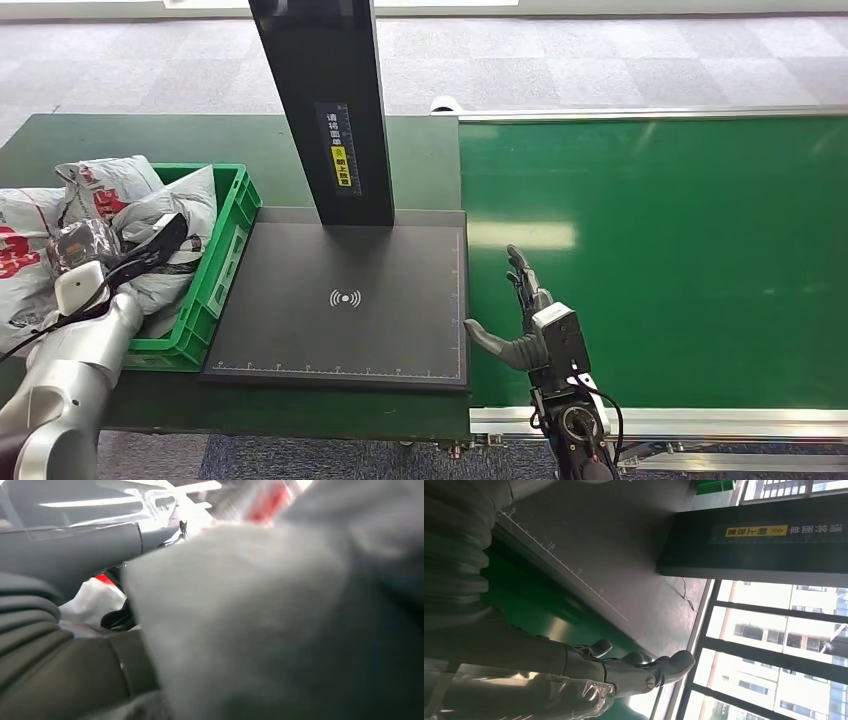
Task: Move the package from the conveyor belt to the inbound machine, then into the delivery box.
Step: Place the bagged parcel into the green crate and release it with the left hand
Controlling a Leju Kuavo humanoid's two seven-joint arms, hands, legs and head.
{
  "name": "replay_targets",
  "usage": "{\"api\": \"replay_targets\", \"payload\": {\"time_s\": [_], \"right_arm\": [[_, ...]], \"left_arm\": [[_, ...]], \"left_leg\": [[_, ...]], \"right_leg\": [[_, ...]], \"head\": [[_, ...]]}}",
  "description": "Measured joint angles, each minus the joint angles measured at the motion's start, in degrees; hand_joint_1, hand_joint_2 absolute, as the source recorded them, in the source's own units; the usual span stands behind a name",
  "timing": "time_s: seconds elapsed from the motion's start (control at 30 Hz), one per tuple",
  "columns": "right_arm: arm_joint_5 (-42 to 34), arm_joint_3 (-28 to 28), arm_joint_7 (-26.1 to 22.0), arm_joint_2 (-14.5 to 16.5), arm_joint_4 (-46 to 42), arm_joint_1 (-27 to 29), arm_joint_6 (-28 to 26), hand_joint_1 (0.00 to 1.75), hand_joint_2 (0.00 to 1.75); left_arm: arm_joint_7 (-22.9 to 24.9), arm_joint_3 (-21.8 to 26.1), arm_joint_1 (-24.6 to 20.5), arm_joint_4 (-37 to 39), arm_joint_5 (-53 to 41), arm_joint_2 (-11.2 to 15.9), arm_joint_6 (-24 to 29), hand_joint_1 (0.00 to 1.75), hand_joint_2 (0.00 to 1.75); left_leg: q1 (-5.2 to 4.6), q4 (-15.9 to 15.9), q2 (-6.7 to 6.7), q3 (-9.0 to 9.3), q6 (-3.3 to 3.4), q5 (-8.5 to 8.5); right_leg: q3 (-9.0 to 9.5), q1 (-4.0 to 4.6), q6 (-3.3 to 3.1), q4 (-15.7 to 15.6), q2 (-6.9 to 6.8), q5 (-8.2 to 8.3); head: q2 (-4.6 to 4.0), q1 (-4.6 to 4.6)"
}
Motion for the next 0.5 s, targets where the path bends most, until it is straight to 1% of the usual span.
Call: {"api": "replay_targets", "payload": {"time_s": [0.03, 0.07, 0.13, 0.17, 0.2, 0.23, 0.27, 0.3, 0.33, 0.37, 0.4, 0.43, 0.47, 0.5], "right_arm": [[0.2, -0.1, -0.1, 0.0, 0.0, 0.0, 0.1, 0.0, 1.75], [0.3, -0.1, -0.2, 0.0, 0.0, 0.0, 0.2, 0.0, 1.75], [0.5, -0.3, -0.3, 0.0, 0.0, 0.0, 0.3, 0.0, 1.75], [0.5, -0.4, -0.4, 0.0, -0.1, 0.2, 0.3, 0.0, 1.75], [0.6, -0.6, -0.3, 0.0, -0.3, 0.4, 0.3, 0.0, 1.75], [0.7, -0.8, -0.2, 0.0, -0.6, 0.8, 0.3, 0.0, 1.75], [0.8, -1.0, 0.0, 0.0, -1.0, 1.2, 0.3, 0.0, 1.75], [0.9, -1.2, 0.3, 0.0, -1.5, 1.7, 0.2, 0.0, 1.75], [1.0, -1.3, 0.6, 0.0, -2.0, 2.1, 0.2, 0.0, 1.75], [1.0, -1.4, 0.9, 0.1, -2.5, 2.5, 0.1, 0.0, 1.75], [1.0, -1.5, 1.1, 0.1, -2.9, 2.9, 0.1, 0.0, 1.75], [1.0, -1.5, 1.3, 0.2, -3.3, 3.2, 0.0, 0.0, 1.75], [1.0, -1.5, 1.5, 0.2, -3.5, 3.4, -0.1, 0.0, 1.75], [0.9, -1.5, 1.6, 0.3, -3.6, 3.5, -0.3, 0.0, 1.75]], "left_arm": [[0.0, -1.0, -0.6, 0.6, 0.0, 0.2, -3.4, 1.34, 0.0], [0.0, -1.8, -1.1, 1.2, 0.0, 0.3, -6.1, 0.91, 0.0], [0.2, -3.1, -2.0, 2.1, 0.0, 0.4, -8.8, 0.09, 0.0], [0.5, -3.6, -2.2, 2.4, 0.0, 0.4, -8.5, 0.0, 0.0], [0.9, -4.0, -2.3, 2.7, 0.0, 0.3, -7.2, 0.0, 0.0], [1.4, -4.3, -2.2, 2.8, 0.0, 0.2, -4.5, 0.0, 0.0], [1.7, -4.4, -2.0, 2.8, 0.1, 0.0, -0.7, 0.0, 0.0], [1.6, -4.4, -1.7, 2.8, 0.4, -0.3, 4.2, 0.0, 0.0], [0.7, -4.4, -1.3, 2.6, 1.1, -0.5, 10.2, 0.0, 0.0], [-1.3, -4.3, -0.6, 2.0, 2.4, -0.8, 16.0, 0.0, 0.0], [-4.6, -3.9, 0.2, 0.4, 4.5, -1.3, 21.0, 0.0, 0.0], [-9.2, -3.1, 1.2, -2.2, 7.0, -2.0, 24.8, 0.0, 0.0], [-15.0, -1.7, 2.3, -5.5, 9.8, -2.9, 26.9, 0.0, 0.0], [-22.2, 0.5, 3.2, -9.3, 12.7, -4.2, 28.0, 0.0, 0.0]], "left_leg": [[0.0, 0.0, -0.03, 0.09, -0.01, -0.01], [0.0, -0.1, -0.05, 0.2, -0.03, -0.02], [-0.01, -0.1, -0.08, 0.42, -0.06, -0.04], [-0.01, -0.1, -0.08, 0.49, -0.07, -0.04], [-0.01, -0.1, -0.09, 0.52, -0.08, -0.03], [0.0, -0.1, -0.11, 0.51, -0.09, -0.01], [0.0, -0.1, -0.13, 0.48, -0.11, 0.01], [0.0, -0.1, -0.15, 0.43, -0.12, 0.04], [0.01, -0.1, -0.16, 0.37, -0.13, 0.07], [0.01, -0.1, -0.17, 0.32, -0.13, 0.08], [0.0, -0.1, -0.17, 0.26, -0.13, 0.1], [0.0, -0.1, -0.16, 0.21, -0.13, 0.1], [0.0, -0.1, -0.15, 0.15, -0.13, 0.1], [0.0, 0.0, -0.15, 0.07, -0.13, 0.1]], "right_leg": [[0.1, 0.0, -0.01, 0.0, -0.01, -0.02], [0.2, -0.01, -0.03, 0.0, -0.02, -0.03], [0.39, -0.02, -0.07, 0.0, -0.03, -0.08], [0.43, -0.02, -0.09, 0.0, -0.03, -0.09], [0.45, -0.02, -0.1, 0.0, -0.04, -0.1], [0.44, -0.01, -0.1, 0.0, -0.04, -0.09], [0.41, -0.01, -0.1, 0.0, -0.05, -0.09], [0.37, 0.0, -0.09, 0.0, -0.05, -0.08], [0.32, 0.0, -0.09, 0.0, -0.05, -0.06], [0.26, 0.0, -0.08, 0.0, -0.05, -0.05], [0.22, 0.0, -0.08, 0.0, -0.05, -0.04], [0.17, 0.0, -0.07, 0.0, -0.04, -0.03], [0.11, -0.01, -0.07, 0.0, -0.04, -0.03], [0.05, -0.01, -0.07, 0.0, -0.04, -0.03]], "head": [[-0.01, -0.01], [0.0, -0.01], [0.0, -0.01], [0.0, 0.0], [0.0, 0.0], [0.0, 0.01], [0.0, 0.01], [0.0, 0.01], [0.0, 0.02], [0.01, 0.02], [0.0, 0.02], [0.0, 0.03], [0.0, 0.02], [0.0, 0.02]]}}
